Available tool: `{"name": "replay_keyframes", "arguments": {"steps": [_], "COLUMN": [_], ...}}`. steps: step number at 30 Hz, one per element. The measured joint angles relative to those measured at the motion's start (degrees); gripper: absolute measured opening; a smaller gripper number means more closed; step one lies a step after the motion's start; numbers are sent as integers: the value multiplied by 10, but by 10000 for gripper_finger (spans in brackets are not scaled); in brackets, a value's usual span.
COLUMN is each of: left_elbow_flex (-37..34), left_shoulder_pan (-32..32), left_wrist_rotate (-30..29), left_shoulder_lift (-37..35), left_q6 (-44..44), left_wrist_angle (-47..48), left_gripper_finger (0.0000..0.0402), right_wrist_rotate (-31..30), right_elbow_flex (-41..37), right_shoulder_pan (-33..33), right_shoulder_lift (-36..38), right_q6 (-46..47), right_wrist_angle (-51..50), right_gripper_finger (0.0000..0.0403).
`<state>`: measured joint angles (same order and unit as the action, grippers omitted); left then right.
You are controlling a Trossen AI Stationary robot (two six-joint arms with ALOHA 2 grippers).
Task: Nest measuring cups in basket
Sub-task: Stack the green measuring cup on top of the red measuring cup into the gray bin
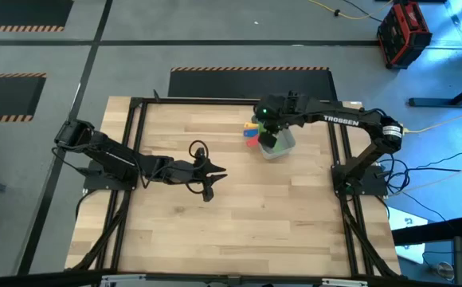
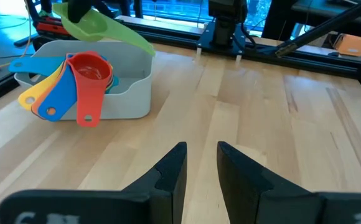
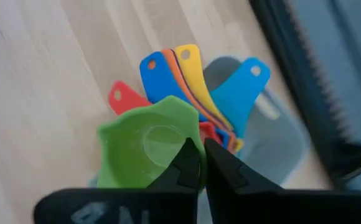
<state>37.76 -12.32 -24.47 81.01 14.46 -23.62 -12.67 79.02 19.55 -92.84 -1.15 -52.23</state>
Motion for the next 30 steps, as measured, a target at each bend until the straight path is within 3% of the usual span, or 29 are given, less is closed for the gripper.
{"name": "replay_keyframes", "arguments": {"steps": [8, 17, 30], "left_elbow_flex": [0, 0, 0], "left_shoulder_pan": [0, 0, 0], "left_wrist_rotate": [0, -1, -1], "left_shoulder_lift": [0, 0, 0], "left_q6": [1, 0, 0], "left_wrist_angle": [0, 0, 7], "left_gripper_finger": [82, 82, 82], "right_wrist_rotate": [124, 128, 100], "right_elbow_flex": [0, -8, -35], "right_shoulder_pan": [46, 51, 52], "right_shoulder_lift": [0, 0, -22], "right_q6": [205, 324, 378], "right_wrist_angle": [0, -1, 38], "right_gripper_finger": [13, 17, 12]}}
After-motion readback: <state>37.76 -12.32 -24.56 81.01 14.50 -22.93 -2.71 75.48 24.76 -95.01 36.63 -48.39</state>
